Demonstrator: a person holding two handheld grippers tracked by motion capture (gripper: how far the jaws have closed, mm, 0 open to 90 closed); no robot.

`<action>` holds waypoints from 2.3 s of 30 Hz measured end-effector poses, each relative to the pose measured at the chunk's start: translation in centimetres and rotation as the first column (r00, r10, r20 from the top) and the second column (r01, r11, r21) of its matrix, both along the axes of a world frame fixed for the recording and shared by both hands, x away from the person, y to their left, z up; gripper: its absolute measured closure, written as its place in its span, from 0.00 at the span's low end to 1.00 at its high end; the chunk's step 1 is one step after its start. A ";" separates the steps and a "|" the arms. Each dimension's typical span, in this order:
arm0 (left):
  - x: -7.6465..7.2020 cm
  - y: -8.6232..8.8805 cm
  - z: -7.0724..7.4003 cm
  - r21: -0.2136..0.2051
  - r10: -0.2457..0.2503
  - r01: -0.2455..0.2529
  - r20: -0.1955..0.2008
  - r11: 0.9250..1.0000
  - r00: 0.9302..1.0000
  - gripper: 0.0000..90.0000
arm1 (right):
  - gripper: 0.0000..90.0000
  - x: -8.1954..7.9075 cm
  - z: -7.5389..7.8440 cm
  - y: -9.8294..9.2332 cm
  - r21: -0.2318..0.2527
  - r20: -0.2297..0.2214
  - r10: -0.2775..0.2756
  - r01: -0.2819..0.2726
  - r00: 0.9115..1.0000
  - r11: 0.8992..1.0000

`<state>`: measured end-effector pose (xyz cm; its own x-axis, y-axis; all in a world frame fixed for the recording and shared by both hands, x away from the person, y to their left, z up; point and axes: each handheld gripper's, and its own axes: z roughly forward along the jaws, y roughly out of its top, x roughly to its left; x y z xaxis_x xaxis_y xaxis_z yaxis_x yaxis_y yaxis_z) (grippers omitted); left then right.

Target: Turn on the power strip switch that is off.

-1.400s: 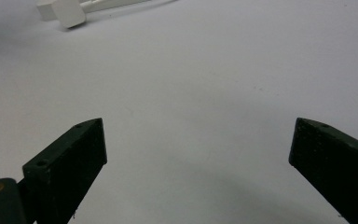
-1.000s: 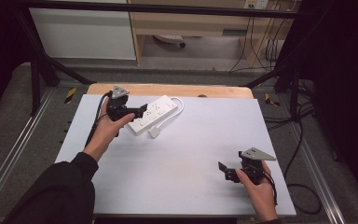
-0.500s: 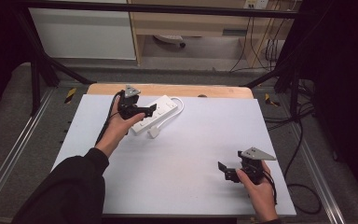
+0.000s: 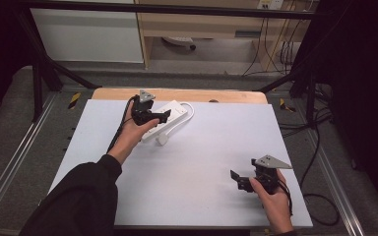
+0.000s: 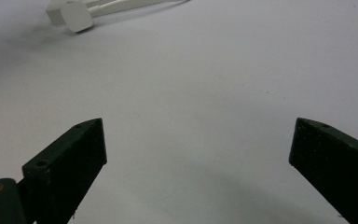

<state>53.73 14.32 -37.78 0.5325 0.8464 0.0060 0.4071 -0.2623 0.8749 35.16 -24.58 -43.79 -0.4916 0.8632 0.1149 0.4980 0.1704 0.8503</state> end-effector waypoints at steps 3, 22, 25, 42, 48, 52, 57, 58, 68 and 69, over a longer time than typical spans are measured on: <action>0.1 0.0 -0.2 0.009 -0.001 0.001 -0.009 1.000 1.000 0.16 | 0.05 0.0 0.0 0.0 0.000 0.001 -0.001 0.001 1.000 1.000; 0.7 -0.2 -1.3 0.034 0.006 -0.005 -0.033 0.999 0.999 0.23 | 0.05 0.0 0.0 0.0 0.001 0.001 -0.001 0.001 1.000 1.000; 0.7 -0.4 -1.5 0.040 0.000 0.002 -0.037 0.999 0.999 0.27 | 0.05 0.0 0.0 0.0 0.001 0.001 -0.003 0.003 1.000 1.000; 0.8 -0.9 -1.9 0.042 -0.021 0.023 -0.056 0.999 0.998 0.62 | 0.05 0.0 0.0 0.0 0.002 0.002 -0.004 0.004 1.000 1.000; 0.8 -1.0 -2.1 0.027 -0.026 0.028 -0.062 0.999 0.998 0.70 | 0.05 0.0 0.0 0.0 0.002 0.001 -0.003 0.003 1.000 1.000; 0.8 -1.0 -2.1 0.017 -0.036 0.037 -0.058 0.999 0.998 0.78 | 0.05 0.0 0.0 0.0 0.003 0.002 -0.003 0.003 1.000 1.000; 0.8 -1.1 -2.4 0.014 -0.053 0.054 -0.060 0.998 0.997 0.87 | 0.05 0.0 0.1 -0.1 0.003 0.005 -0.005 0.005 1.000 1.000; 0.9 -1.1 -2.4 0.008 -0.053 0.053 -0.060 0.999 0.997 0.89 | 0.05 0.1 0.1 -0.1 0.003 0.004 -0.005 0.005 1.000 1.000; 1.1 -1.1 -2.9 -0.004 -0.056 0.056 -0.086 0.998 0.995 1.00 | 0.05 0.0 0.1 -0.1 0.007 0.002 -0.006 0.006 1.000 1.000; 1.1 -1.0 -2.9 -0.003 -0.057 0.057 -0.090 0.998 0.994 1.00 | 0.05 0.0 0.1 -0.1 0.006 0.001 -0.006 0.006 1.000 1.000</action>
